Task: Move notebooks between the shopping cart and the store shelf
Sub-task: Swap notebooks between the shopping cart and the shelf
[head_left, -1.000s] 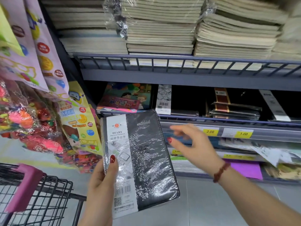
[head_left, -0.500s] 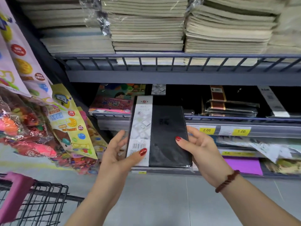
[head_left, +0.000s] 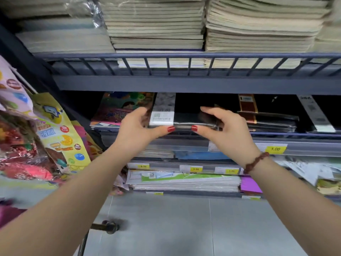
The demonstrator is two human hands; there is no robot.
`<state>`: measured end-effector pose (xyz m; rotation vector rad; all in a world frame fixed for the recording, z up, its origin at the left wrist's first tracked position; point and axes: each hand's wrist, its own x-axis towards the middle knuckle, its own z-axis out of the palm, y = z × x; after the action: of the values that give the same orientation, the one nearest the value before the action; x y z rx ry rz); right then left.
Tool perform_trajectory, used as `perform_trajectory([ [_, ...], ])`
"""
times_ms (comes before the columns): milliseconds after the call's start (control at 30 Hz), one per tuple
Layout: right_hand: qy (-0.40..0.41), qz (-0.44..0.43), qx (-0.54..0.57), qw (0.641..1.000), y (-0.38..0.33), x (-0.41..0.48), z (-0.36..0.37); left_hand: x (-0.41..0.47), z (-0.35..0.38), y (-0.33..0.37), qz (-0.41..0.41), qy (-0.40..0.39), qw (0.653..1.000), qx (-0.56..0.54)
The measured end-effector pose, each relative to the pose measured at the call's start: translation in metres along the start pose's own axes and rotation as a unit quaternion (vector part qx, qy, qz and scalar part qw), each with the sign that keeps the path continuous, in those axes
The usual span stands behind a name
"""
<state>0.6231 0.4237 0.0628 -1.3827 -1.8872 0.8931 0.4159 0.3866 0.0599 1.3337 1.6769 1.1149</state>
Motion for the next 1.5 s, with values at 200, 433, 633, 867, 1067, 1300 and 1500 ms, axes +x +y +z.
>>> perform_trajectory([
  [200,0.026,-0.003,-0.073,0.997,0.011,0.025,0.006,0.039,0.007,-0.003,-0.011,-0.01,0.993,0.114],
  [433,0.046,-0.009,-0.102,0.994,0.033,0.022,0.019,0.039,0.019,-0.012,-0.012,-0.001,0.987,0.161],
  [633,0.035,-0.009,-0.119,0.992,0.038,0.023,0.023,0.032,0.023,-0.002,-0.05,0.007,0.974,0.221],
  [867,-0.064,-0.018,-0.212,0.975,0.015,0.013,-0.006,0.001,0.008,0.002,-0.032,0.013,0.972,0.233],
  [1067,-0.12,-0.107,-0.288,0.944,-0.036,-0.031,-0.036,-0.069,-0.05,0.033,-0.021,0.002,0.96,0.28],
  [1300,-0.176,-0.193,-0.307,0.915,-0.124,-0.073,-0.038,-0.156,-0.134,0.076,-0.055,0.068,0.945,0.316],
  [1500,-0.188,-0.266,-0.293,0.899,-0.207,-0.106,-0.011,-0.236,-0.202,0.098,-0.072,0.117,0.939,0.314],
])
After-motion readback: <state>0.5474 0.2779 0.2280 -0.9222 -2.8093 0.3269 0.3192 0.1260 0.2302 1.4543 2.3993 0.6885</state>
